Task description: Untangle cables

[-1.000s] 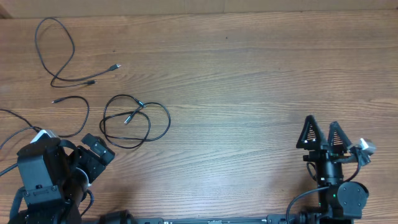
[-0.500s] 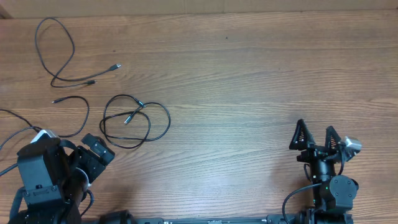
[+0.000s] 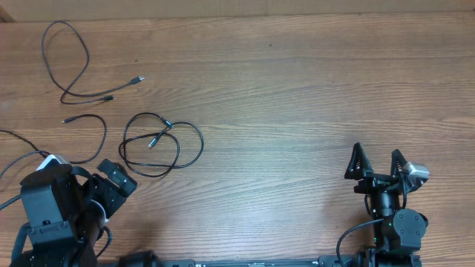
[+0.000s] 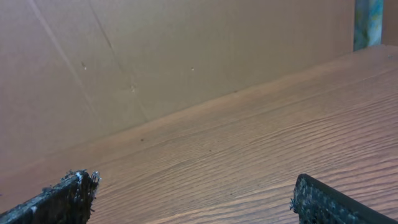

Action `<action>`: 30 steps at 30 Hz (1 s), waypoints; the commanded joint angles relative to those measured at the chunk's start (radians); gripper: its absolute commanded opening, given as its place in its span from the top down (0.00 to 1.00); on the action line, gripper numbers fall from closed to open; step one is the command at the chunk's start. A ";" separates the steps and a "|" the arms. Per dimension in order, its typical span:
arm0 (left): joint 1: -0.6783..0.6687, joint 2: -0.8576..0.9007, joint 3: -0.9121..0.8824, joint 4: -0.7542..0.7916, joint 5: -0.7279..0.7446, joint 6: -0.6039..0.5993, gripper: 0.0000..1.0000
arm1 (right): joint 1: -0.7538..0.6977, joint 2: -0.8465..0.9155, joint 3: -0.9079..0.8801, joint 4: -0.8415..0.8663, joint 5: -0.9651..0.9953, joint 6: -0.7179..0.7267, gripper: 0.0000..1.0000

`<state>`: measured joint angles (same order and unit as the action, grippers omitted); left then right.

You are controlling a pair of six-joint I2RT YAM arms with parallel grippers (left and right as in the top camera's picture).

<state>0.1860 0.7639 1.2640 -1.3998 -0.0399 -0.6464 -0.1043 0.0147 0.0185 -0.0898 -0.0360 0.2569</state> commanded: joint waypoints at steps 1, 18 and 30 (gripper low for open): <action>0.005 0.001 0.012 0.001 0.004 0.019 0.00 | -0.005 -0.012 -0.011 0.007 0.010 -0.023 0.00; -0.126 -0.063 0.009 0.000 0.007 0.019 0.00 | -0.005 -0.012 -0.011 0.007 0.010 -0.023 0.00; -0.194 -0.293 0.005 -0.002 0.006 0.019 0.00 | -0.005 -0.012 -0.011 0.007 0.010 -0.023 0.00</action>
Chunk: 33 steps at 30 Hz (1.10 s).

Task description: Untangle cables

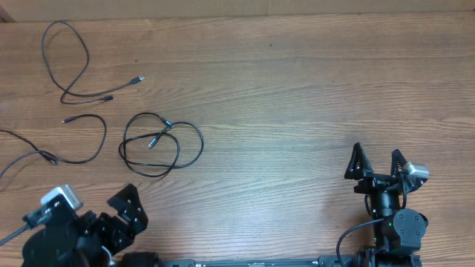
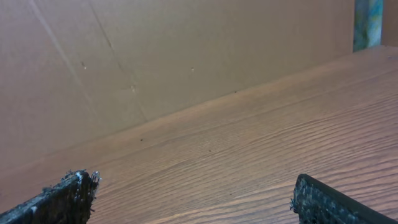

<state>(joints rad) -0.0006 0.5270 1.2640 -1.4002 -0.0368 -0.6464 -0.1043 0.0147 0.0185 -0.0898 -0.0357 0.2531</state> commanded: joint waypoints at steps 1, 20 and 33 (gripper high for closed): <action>-0.011 -0.075 0.001 -0.002 -0.002 0.022 0.00 | -0.005 -0.012 -0.011 0.007 0.010 -0.019 0.00; -0.040 -0.523 -0.517 0.433 -0.063 0.232 0.00 | -0.005 -0.012 -0.011 0.007 0.010 -0.019 0.00; -0.042 -0.524 -1.060 1.073 -0.008 0.318 0.01 | -0.005 -0.012 -0.011 0.007 0.010 -0.019 0.00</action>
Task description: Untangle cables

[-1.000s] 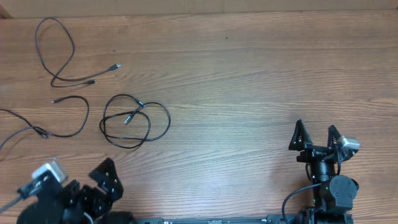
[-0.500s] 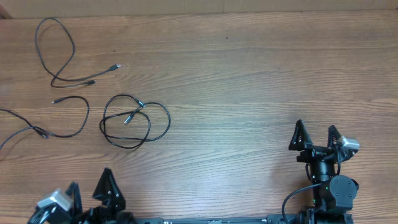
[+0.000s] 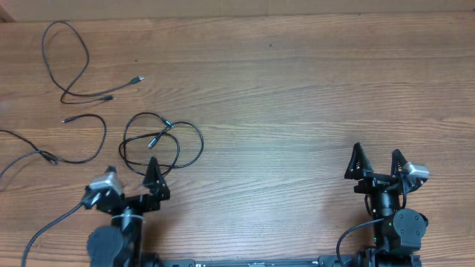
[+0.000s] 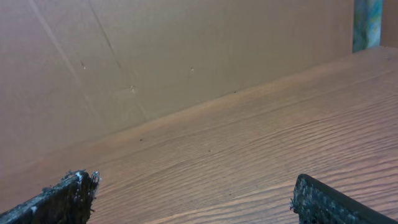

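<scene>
Three thin black cables lie on the left part of the wooden table (image 3: 297, 89). One is a long loop (image 3: 65, 55) at the back left. A second cable (image 3: 82, 152) curves along the left edge. The third is a coiled cable (image 3: 159, 144) wound in overlapping rings. My left gripper (image 3: 132, 170) is open at the front edge, just in front of the coil and apart from it. At the front right, far from every cable, my right gripper (image 3: 377, 158) is open with nothing in it. In the wrist view the right gripper (image 4: 194, 186) has only bare wood between its fingers.
A brown cardboard wall (image 4: 155, 56) rises behind the far edge of the table. Both arm bases stand at the front edge.
My left arm has moved right from the front left corner and now stands upright just in front of the coiled cable, fingers open. The right arm and the cables have not moved.
At first my left arm was at the far left, over the end of the left-edge cable. Then it was lower in the front left corner, off that cable. Now it stands in front of the coil. The cables and right arm stayed put.
</scene>
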Action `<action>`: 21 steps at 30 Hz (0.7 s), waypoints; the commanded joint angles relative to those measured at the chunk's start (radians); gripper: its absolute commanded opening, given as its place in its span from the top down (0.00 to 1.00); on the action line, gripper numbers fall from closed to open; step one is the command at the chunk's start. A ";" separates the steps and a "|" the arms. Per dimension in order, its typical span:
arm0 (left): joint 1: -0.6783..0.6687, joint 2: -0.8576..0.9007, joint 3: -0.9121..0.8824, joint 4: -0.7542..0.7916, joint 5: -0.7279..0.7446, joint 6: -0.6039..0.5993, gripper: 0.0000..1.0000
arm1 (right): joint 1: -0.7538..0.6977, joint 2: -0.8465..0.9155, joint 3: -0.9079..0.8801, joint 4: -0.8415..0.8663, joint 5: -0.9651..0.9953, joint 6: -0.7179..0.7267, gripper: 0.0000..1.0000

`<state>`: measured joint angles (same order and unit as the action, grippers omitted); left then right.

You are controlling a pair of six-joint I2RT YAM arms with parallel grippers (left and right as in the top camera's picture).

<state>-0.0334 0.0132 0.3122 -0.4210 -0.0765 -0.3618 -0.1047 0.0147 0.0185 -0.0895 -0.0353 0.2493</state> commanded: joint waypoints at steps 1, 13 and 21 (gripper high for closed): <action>-0.010 -0.010 -0.136 0.123 0.037 0.034 0.01 | -0.004 -0.012 -0.011 0.006 0.010 -0.015 0.00; -0.009 -0.011 -0.309 0.346 0.063 0.274 0.01 | -0.004 -0.012 -0.011 0.006 0.010 -0.015 0.00; -0.009 -0.011 -0.308 0.340 0.079 0.367 0.00 | -0.004 -0.012 -0.011 0.006 0.011 -0.015 0.00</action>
<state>-0.0334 0.0132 0.0135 -0.0814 -0.0166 -0.0551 -0.1051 0.0147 0.0185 -0.0895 -0.0353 0.2497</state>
